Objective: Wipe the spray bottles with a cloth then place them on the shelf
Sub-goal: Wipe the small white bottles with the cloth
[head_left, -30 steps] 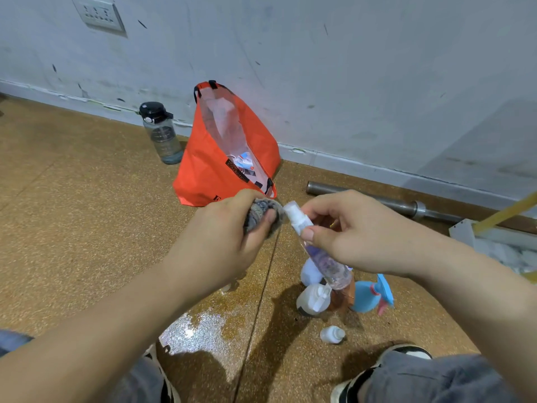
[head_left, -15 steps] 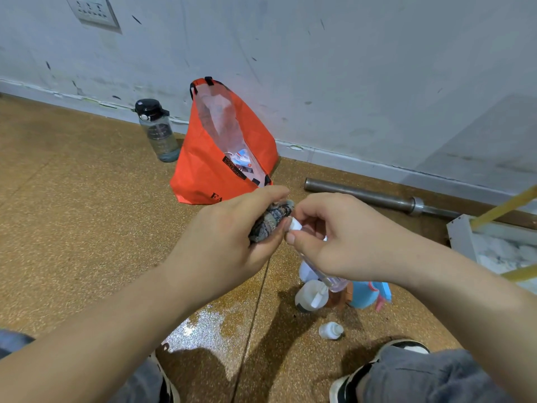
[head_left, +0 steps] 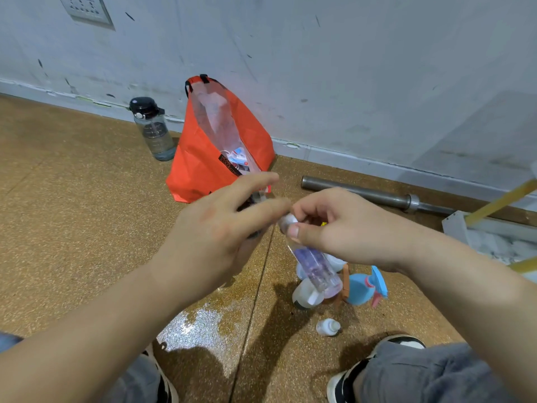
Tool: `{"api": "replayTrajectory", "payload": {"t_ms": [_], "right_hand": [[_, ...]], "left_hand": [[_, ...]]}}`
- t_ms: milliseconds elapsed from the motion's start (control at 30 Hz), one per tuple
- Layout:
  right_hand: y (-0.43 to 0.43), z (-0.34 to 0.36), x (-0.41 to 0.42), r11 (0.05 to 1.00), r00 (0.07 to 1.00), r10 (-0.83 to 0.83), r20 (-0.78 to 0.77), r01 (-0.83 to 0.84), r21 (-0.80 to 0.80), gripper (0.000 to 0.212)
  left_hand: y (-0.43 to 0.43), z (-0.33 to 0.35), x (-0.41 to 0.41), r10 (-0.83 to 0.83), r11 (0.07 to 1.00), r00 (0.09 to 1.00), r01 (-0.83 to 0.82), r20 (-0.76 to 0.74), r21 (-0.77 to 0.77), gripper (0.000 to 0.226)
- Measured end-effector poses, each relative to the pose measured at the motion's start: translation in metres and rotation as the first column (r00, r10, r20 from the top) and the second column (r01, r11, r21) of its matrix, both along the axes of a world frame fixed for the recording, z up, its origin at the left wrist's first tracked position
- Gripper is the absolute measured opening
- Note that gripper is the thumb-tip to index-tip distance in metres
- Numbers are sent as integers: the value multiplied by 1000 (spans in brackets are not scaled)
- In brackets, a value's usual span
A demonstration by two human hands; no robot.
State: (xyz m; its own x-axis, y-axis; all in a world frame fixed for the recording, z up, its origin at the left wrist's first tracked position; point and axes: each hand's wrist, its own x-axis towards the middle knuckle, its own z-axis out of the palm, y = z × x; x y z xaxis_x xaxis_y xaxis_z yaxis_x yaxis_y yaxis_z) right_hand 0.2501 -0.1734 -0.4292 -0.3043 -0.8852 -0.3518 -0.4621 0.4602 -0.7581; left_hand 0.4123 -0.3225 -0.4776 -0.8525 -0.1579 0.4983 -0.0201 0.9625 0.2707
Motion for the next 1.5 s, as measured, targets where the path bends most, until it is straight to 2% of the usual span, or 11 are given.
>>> {"api": "replayTrajectory", "payload": {"t_ms": [100, 233, 400, 467, 533, 600, 700, 800, 967, 1233, 1500], "right_hand": [[1, 2, 0, 1000, 998, -1, 64, 1, 2, 18], [1, 1, 1, 1000, 996, 3, 87, -1, -19, 17], [-1, -3, 4, 996, 999, 32, 21, -30, -79, 21], [0, -4, 5, 994, 999, 40, -2, -40, -99, 23], [0, -4, 3, 991, 999, 32, 38, -27, -131, 20], [-1, -6, 0, 984, 990, -15, 138, 39, -172, 16], [-3, -9, -4, 973, 961, -88, 263, 139, -182, 24], [-6, -11, -2, 958, 908, -169, 384, 242, -151, 19], [-10, -18, -1, 864, 750, -296, 591, 474, -170, 18], [-11, -9, -9, 882, 830, -276, 484, 420, -216, 8], [-7, -7, -14, 907, 848, -193, 493, 346, -239, 20]], "left_hand": [[-8, 6, -1, 135, 960, 986, -105, -100, 261, 35], [6, 18, 0, 281, 786, 955, -170, -99, 594, 25], [24, 15, -2, 13, 748, 1000, -3, -10, 664, 31], [21, 11, -4, -24, 819, 999, 7, 21, 574, 30], [17, 6, -6, 20, 777, 999, -34, 29, 629, 25], [15, 4, -8, 166, 639, 985, -142, 44, 756, 18], [18, 8, -11, 302, 238, 940, -235, 158, 943, 24], [27, 11, -11, 177, 17, 958, -230, 224, 973, 31], [50, 13, -5, -172, -531, 950, -311, 260, 788, 60], [33, 3, -12, 25, -544, 952, -242, 304, 803, 25], [26, -3, -8, -13, -504, 924, -336, 382, 795, 27]]}}
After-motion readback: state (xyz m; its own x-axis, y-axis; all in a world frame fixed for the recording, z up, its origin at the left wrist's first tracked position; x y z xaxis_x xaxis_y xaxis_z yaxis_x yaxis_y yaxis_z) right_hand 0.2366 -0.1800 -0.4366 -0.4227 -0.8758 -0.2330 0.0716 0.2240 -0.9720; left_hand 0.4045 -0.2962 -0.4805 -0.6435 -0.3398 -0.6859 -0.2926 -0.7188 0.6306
